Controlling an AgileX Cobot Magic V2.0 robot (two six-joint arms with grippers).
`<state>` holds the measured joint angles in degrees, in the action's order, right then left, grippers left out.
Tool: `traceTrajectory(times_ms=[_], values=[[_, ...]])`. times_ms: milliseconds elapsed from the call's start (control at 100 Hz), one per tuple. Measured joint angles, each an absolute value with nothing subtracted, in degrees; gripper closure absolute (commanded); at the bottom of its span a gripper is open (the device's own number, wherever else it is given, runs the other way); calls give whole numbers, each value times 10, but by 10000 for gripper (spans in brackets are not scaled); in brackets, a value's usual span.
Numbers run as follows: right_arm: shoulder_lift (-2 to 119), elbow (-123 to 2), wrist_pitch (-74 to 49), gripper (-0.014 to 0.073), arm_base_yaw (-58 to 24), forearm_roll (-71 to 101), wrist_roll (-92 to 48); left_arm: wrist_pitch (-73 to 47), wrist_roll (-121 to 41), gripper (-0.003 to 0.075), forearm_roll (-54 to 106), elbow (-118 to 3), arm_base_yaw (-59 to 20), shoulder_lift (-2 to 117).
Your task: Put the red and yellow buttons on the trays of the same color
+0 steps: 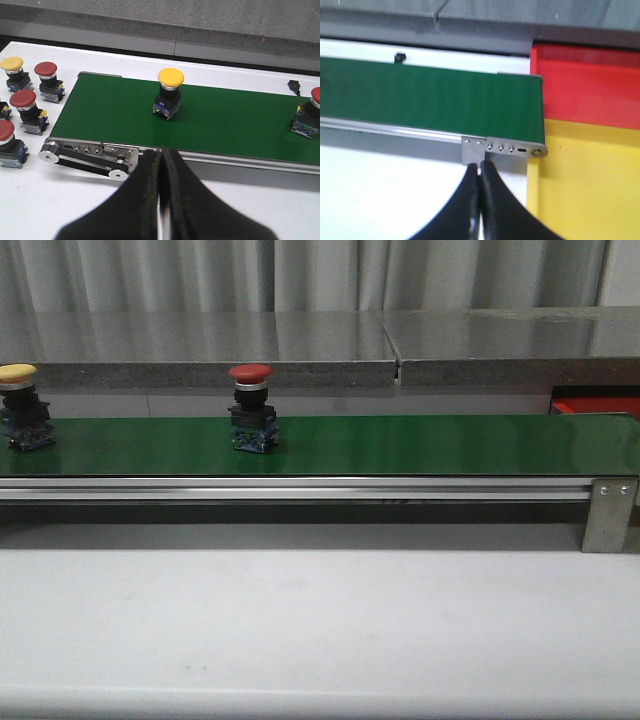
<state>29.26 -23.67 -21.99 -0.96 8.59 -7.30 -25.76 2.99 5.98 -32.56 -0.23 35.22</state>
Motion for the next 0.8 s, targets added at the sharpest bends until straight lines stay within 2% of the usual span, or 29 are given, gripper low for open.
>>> traceTrajectory(times_ms=[190, 400, 470, 540, 660, 700, 800], values=[[476, -380, -286, 662, -10, 75, -77, -258, 30, 741, 60, -326, -2, 352], [611, -460, -291, 634, -10, 83, -79, -258, 30, 741, 60, -326, -2, 352], [637, -472, -292, 548, -10, 87, -79, -258, 30, 741, 60, -326, -2, 352], [654, -477, -292, 396, -10, 95, -81, -258, 30, 741, 60, -326, -2, 352], [664, -479, -292, 18, -10, 106, -81, -258, 30, 741, 60, -326, -2, 352], [665, -479, -292, -80, -10, 109, -81, -258, 30, 741, 60, -326, -2, 352], [665, -479, -292, -38, -10, 117, -81, -258, 30, 741, 60, -326, -2, 352]])
